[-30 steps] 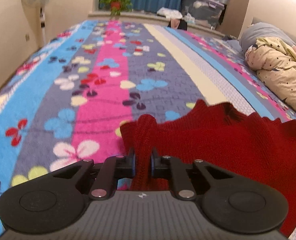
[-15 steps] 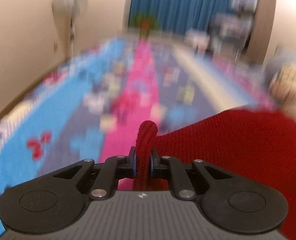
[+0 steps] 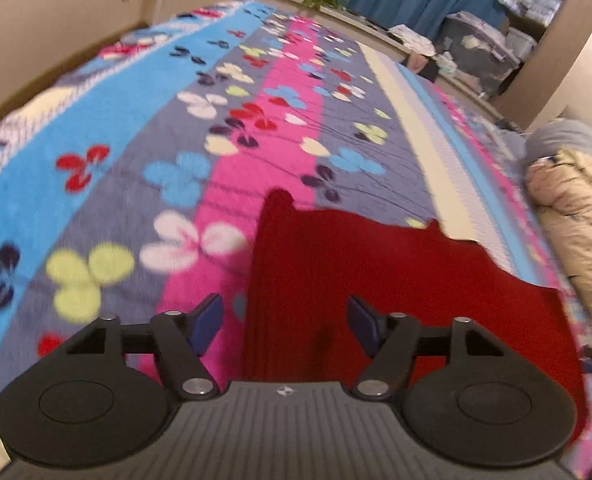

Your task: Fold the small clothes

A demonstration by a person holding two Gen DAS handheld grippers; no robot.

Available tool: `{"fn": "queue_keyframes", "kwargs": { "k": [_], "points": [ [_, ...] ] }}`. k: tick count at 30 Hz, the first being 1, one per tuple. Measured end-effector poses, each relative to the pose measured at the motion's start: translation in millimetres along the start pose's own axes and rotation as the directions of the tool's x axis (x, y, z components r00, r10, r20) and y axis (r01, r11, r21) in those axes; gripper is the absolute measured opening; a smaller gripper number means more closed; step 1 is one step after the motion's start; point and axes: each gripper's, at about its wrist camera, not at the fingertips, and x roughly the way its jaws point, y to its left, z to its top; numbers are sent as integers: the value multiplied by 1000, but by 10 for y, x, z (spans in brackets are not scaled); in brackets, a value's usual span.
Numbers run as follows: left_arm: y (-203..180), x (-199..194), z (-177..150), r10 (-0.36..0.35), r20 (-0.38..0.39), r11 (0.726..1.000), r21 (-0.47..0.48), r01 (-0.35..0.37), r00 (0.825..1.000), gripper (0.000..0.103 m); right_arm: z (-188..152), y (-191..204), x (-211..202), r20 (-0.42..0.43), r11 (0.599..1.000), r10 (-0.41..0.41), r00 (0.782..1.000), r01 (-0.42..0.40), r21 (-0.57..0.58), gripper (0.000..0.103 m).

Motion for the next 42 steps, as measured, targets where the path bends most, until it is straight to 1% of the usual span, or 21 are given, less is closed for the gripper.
{"fn": "queue_keyframes", "kwargs": {
  "k": [3, 6, 9, 10, 12, 14, 16, 18, 21, 23, 25, 27, 28, 29, 30, 31, 33, 36, 39, 41, 42],
  "points": [
    [65, -206, -182, -38, -43, 999, -29, 36, 998, 79, -188, 24, -162, -36, 1000, 16, 999, -17, -20, 72],
    [85, -314, -395, -28, -115, 999, -42, 23, 993, 79, -412, 32, -243, -83, 998, 22, 996, -27, -60, 73],
    [53, -368, -609, 82, -149, 997, 9, -82, 985, 78, -598, -16, -302, -108, 997, 8, 994, -16, -74, 73],
    [51, -388, -682, 109, -156, 994, 10, -109, 982, 76, -652, -54, -324, -113, 998, 11, 993, -17, -57, 73],
    [65, -424, -767, 91, -155, 995, -32, -97, 984, 61, -730, -131, -365, -119, 1000, 31, 992, -31, 1, 71],
    [79, -463, -820, 59, -140, 996, -60, -68, 988, 24, -788, -161, -399, -123, 998, 64, 990, -59, 37, 49],
    [26, -504, -843, 79, -116, 995, -47, -85, 990, 16, -807, -138, -451, -98, 999, 48, 994, -48, 4, 17],
    [1, -601, -856, 81, -82, 994, -62, -87, 993, 14, -786, -144, -541, -57, 999, 55, 997, -54, 5, 15],
    [13, -885, -834, 22, 24, 991, -135, -18, 999, 13, -680, -220, -882, 80, 987, 115, 990, -123, 102, 13],
    [34, -993, -860, 12, 53, 988, -156, -4, 999, 14, -660, -238, -1029, 123, 981, 140, 982, -155, 120, 13],
    [98, -875, -882, 47, -20, 983, -178, -50, 999, 15, -677, -227, -932, 81, 991, 86, 993, -94, 100, 13],
    [166, -667, -880, 106, -129, 969, -210, -132, 986, 28, -727, -276, -665, -40, 993, 9, 999, -4, 114, 14],
    [203, -615, -891, 153, -158, 958, -217, -186, 975, 47, -774, -316, -520, -105, 990, -10, 994, 25, 137, 18],
    [204, -634, -878, 182, -150, 952, -220, -212, 972, 50, -800, -340, -440, -141, 987, -32, 989, 54, 150, 22],
    [162, -702, -844, 195, -111, 954, -209, -215, 974, 50, -809, -334, -434, -142, 985, -61, 988, 82, 149, 36],
    [73, -804, -804, 221, -46, 960, -168, -226, 974, 48, -794, -302, -485, -118, 986, -86, 989, 102, 133, 44],
    [-179, -994, -758, 254, 98, 967, -28, -252, 962, 48, -746, -222, -640, -47, 990, -104, 994, 108, 94, 45],
    [-380, -1060, -755, 175, 160, 982, 49, -185, 971, 48, -691, -119, -865, 78, 996, -89, 993, 87, 29, 50],
    [-330, -829, -760, 75, 36, 997, -31, -74, 997, 50, -734, -106, -793, 56, 999, -34, 998, 34, 14, 60],
    [-233, -511, -816, 97, -149, 990, -83, -111, 984, 48, -811, -161, -528, -84, 998, -31, 996, 35, 47, 60],
    [-220, -421, -846, 118, -188, 987, -85, -136, 975, 48, -853, -186, -408, -154, 997, -61, 986, 68, 42, 61]
  ]
}}
